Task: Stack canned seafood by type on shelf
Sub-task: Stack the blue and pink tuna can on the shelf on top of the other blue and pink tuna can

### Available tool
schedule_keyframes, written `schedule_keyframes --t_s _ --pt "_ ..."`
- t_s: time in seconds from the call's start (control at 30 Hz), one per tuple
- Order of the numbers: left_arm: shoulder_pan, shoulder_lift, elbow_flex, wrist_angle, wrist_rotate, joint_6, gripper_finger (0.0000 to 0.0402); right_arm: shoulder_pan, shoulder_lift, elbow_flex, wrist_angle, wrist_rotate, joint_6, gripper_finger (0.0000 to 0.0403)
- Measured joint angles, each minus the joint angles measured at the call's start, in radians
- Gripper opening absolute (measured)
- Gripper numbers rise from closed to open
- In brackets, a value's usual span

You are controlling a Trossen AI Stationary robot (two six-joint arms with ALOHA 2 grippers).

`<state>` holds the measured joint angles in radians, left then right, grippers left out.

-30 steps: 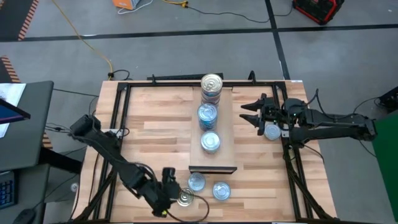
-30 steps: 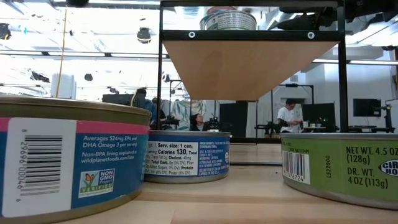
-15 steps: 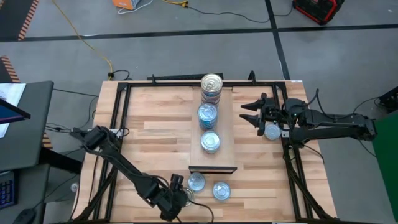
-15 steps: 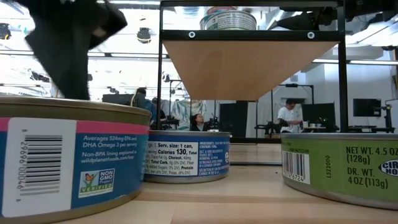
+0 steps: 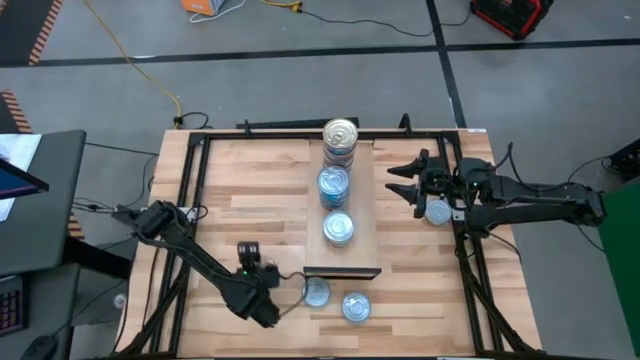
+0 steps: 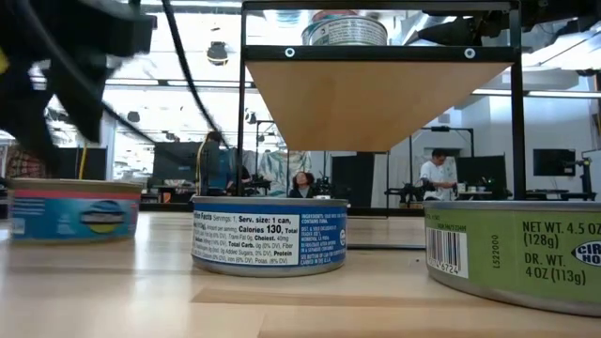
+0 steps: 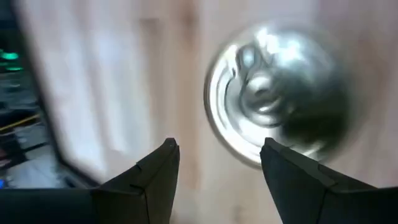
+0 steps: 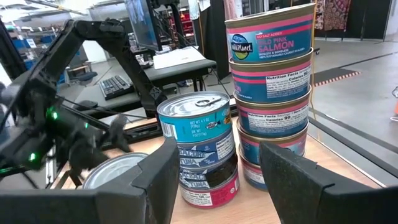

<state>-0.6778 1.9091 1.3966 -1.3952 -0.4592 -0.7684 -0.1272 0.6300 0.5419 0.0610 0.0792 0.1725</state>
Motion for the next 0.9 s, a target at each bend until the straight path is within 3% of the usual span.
schedule_keyframes --t_s 0.13,0.23,0.43,0.63,0.9 --pt "-0.014 -0.082 0.009 -0.142 -0.088 -0.116 0.0215 0.0 0.0 0.0 0.001 0.0 0.0 0.0243" --pt "-0.017 -0.189 -0.012 -0.134 -0.125 -0.172 0.0215 0.0 0.0 0.0 0.0 0.0 0.001 0.0243" --pt "0.009 -0.489 -0.212 0.051 -0.139 -0.261 0.0215 0.0 0.0 0.0 0.001 0.0 0.003 0.0243" --pt "0.129 -0.753 -0.495 0.221 -0.123 -0.413 0.0215 0.0 0.0 0.0 0.014 0.0 0.003 0.0243" --pt "0.339 -0.953 -0.707 0.495 0.034 -0.306 0.0208 0.0 0.0 0.0 0.027 0.0 0.003 0.0243"
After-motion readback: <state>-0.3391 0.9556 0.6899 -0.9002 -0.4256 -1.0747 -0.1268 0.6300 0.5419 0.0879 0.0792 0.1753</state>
